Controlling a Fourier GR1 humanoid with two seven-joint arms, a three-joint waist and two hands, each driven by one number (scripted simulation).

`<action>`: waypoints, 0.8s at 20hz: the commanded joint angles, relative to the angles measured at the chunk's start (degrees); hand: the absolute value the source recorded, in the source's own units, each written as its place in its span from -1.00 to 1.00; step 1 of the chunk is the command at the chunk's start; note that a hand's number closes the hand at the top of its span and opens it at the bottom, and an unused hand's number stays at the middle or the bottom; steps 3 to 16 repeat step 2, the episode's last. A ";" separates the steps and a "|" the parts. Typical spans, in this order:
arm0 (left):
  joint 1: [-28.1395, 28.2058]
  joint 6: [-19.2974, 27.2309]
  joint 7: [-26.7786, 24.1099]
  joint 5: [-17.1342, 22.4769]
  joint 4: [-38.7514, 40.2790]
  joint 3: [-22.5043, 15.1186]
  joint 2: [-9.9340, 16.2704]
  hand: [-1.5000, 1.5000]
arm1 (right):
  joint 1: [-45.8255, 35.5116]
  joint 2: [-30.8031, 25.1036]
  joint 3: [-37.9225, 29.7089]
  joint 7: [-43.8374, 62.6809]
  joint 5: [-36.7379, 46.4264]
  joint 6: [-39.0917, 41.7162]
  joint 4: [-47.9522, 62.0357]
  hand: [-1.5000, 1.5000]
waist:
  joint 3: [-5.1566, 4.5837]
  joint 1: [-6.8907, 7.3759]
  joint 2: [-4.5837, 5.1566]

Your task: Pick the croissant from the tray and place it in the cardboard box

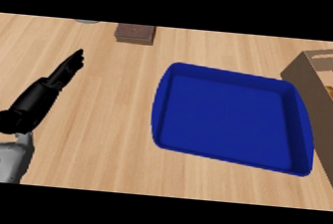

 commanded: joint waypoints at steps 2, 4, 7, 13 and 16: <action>0.52 0.24 0.00 -0.90 -0.87 -0.69 -0.59 0.00 | 5.38 -2.03 -5.09 -6.17 -6.70 -3.18 1.71 -1.00 | -0.04 0.33 0.15; 0.52 0.24 0.00 -0.90 -0.87 -0.69 -0.59 0.00 | 5.38 -2.03 -5.09 -6.17 -6.70 -3.18 1.71 -1.00 | -0.04 0.33 0.15; 0.52 0.24 0.00 -0.90 -0.87 -0.69 -0.59 0.00 | 5.38 -2.03 -5.09 -6.17 -6.70 -3.18 1.71 -1.00 | -0.04 0.33 0.15; 0.52 0.24 0.00 -0.90 -0.87 -0.69 -0.59 0.00 | 5.38 -2.03 -5.09 -6.17 -6.70 -3.18 1.71 -1.00 | -0.04 0.33 0.15; 0.52 0.24 0.00 -0.90 -0.87 -0.69 -0.59 0.00 | 5.38 -2.03 -5.09 -6.17 -6.70 -3.18 1.71 -1.00 | -0.04 0.33 0.15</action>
